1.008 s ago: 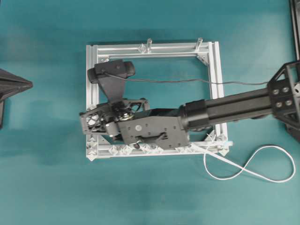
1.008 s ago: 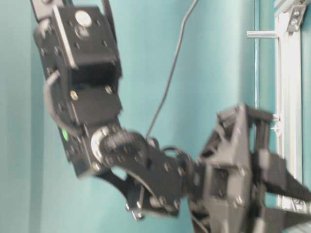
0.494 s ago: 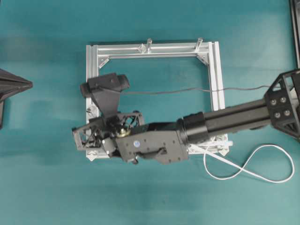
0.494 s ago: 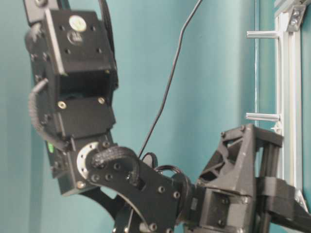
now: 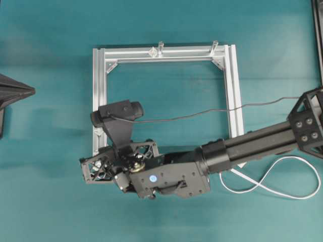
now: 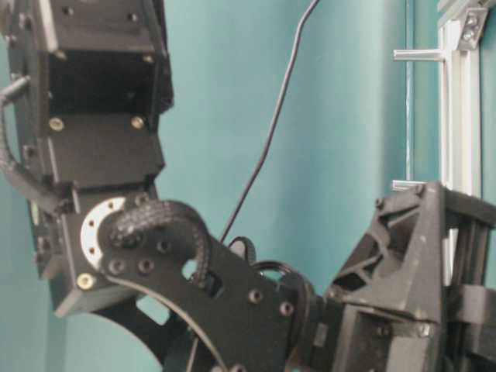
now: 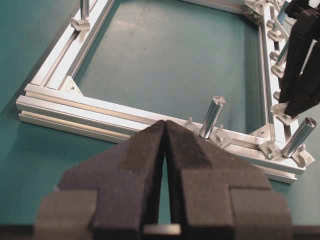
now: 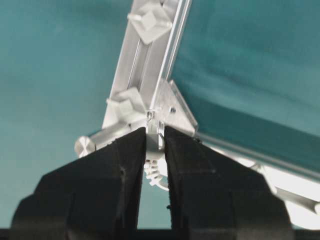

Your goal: Move the cable alternately left and right between 8 closely spaced pins so it hooks onto each one.

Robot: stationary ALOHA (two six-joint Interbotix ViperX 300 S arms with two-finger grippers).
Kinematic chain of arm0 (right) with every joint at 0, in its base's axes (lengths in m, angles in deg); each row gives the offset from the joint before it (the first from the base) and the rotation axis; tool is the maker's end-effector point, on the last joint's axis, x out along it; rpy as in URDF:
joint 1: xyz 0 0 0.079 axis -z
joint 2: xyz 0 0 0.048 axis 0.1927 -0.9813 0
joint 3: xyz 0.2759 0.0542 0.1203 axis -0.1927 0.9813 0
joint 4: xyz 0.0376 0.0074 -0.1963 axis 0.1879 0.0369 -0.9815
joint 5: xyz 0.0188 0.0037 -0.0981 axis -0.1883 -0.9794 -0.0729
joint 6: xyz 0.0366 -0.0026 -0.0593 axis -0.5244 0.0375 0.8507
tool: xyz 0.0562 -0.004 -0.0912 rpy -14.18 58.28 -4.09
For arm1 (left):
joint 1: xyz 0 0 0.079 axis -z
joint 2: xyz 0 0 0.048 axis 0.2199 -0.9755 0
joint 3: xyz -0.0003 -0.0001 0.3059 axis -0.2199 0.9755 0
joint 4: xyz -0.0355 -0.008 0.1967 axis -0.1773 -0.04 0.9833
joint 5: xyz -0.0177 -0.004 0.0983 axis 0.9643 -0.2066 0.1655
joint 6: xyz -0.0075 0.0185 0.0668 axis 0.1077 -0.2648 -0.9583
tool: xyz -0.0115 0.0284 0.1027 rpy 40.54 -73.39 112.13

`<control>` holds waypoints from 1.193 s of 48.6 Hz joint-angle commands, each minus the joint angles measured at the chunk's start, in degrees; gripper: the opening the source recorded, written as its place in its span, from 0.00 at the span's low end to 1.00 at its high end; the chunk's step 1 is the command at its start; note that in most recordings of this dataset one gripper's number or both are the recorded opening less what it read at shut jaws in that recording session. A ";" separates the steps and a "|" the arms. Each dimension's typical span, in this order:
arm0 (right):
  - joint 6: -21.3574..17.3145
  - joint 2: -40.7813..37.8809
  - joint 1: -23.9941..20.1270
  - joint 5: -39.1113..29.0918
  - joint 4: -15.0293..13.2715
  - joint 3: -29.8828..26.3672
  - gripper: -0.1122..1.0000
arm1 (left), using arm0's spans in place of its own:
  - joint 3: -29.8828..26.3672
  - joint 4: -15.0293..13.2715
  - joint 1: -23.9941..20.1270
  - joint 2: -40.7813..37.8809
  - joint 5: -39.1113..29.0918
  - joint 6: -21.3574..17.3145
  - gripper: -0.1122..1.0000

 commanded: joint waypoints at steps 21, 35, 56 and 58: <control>-0.09 1.23 -1.05 -0.18 -0.18 -1.67 0.24 | -1.67 0.09 0.09 -0.88 0.26 0.26 0.10; -0.09 1.23 -1.05 -0.18 -0.18 -1.67 0.24 | -1.58 0.09 0.09 -0.79 0.26 0.26 0.10; -0.18 1.23 -3.08 -0.26 -0.09 -2.11 0.24 | -1.67 0.09 0.09 -0.88 0.26 0.26 0.10; -0.18 1.23 -3.43 -0.44 -0.18 -2.11 0.24 | -1.58 0.09 0.09 -0.88 0.26 0.26 0.10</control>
